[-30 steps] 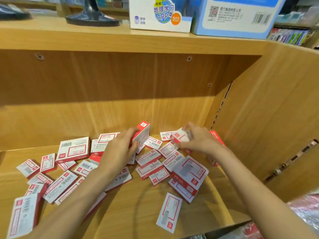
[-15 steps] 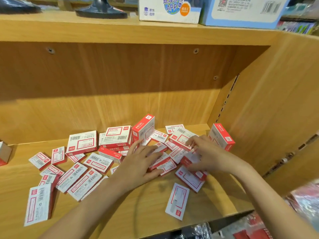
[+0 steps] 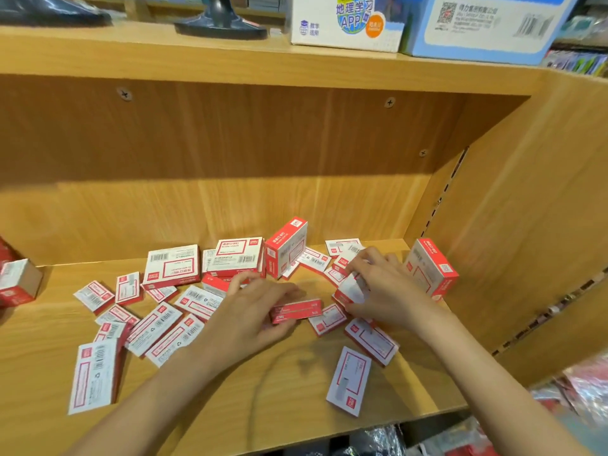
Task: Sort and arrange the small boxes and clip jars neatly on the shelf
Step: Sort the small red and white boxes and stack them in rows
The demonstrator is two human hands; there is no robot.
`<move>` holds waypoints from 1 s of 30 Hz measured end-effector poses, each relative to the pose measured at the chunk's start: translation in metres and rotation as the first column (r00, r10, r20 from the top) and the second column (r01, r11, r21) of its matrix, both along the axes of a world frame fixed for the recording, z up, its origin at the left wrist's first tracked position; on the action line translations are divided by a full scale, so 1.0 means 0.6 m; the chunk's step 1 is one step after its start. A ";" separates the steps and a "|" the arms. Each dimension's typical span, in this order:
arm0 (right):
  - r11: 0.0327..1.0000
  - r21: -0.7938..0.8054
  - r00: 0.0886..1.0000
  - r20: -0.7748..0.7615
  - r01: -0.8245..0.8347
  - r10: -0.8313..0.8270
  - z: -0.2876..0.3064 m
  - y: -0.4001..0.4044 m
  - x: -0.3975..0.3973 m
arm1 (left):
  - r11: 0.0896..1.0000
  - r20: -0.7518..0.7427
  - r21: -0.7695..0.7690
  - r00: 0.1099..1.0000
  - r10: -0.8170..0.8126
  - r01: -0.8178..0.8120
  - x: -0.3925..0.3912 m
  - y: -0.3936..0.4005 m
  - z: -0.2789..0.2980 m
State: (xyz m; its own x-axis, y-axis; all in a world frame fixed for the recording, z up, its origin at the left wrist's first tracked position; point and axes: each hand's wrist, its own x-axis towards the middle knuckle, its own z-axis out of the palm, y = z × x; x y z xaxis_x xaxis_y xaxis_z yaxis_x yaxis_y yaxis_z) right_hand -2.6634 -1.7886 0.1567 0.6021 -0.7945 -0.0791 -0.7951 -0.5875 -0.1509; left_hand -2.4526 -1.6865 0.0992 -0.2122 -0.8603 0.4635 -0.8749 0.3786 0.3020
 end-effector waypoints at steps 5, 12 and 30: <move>0.997 0.070 1.000 -0.001 -0.012 0.012 0.002 -0.010 0.023 | 0.965 -0.067 -0.064 0.966 0.251 -0.255 0.059 0.015 -0.010; 0.995 -0.026 0.922 0.375 -0.098 0.100 0.012 -0.005 0.065 | 0.788 -0.020 0.365 0.842 0.539 -0.496 0.111 -0.004 0.017; 0.990 0.096 0.942 0.329 -0.103 0.066 -0.002 -0.013 0.117 | 0.706 0.168 0.191 0.731 0.661 -0.682 0.064 -0.031 0.014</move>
State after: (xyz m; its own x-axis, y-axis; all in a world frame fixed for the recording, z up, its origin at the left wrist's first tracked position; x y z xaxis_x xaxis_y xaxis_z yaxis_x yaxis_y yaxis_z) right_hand -2.5931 -1.7962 0.1554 0.6740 -0.7372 0.0477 -0.6405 -0.6153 -0.4595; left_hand -2.4143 -1.7048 0.1078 0.4354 -0.8655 0.2478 -0.8956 -0.3883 0.2173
